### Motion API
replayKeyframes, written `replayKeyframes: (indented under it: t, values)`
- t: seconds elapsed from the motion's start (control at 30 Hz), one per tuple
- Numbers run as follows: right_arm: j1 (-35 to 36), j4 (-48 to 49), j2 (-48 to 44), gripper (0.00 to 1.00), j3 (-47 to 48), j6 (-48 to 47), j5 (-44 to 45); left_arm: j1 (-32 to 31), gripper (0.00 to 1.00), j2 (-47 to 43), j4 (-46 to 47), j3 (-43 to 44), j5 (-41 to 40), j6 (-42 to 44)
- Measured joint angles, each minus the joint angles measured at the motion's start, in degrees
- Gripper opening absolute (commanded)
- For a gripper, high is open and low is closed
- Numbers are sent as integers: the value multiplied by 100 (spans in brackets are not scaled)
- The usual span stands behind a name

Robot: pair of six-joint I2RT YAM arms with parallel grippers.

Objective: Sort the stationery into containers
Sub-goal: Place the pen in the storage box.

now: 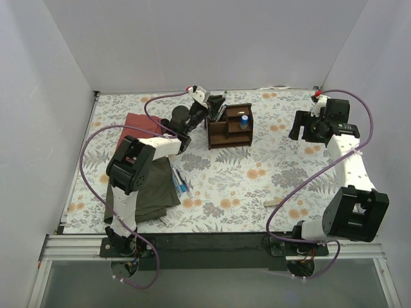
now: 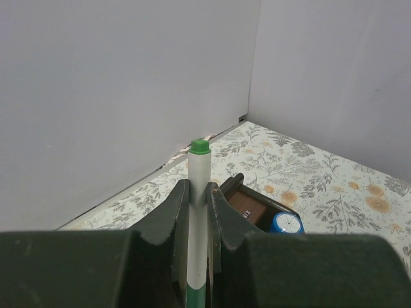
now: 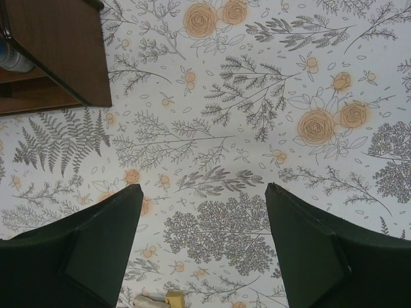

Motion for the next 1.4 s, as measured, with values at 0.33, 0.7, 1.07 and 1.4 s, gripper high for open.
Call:
replayKeyframes:
  t: [0.33,0.7,1.07,1.4]
  values:
    - [0,-22,319,86,186,-13,-2,33,0,133,101,70,48,0]
    - [0,-35,522,86,245,-13,-2,149,1,437,39,155,251,-44]
    - [0,-33,669,86,310,-28,-2,186,31,490,-2,173,590,-35]
    - [0,-31,737,86,372,-24,-61,188,53,481,-140,262,750,42]
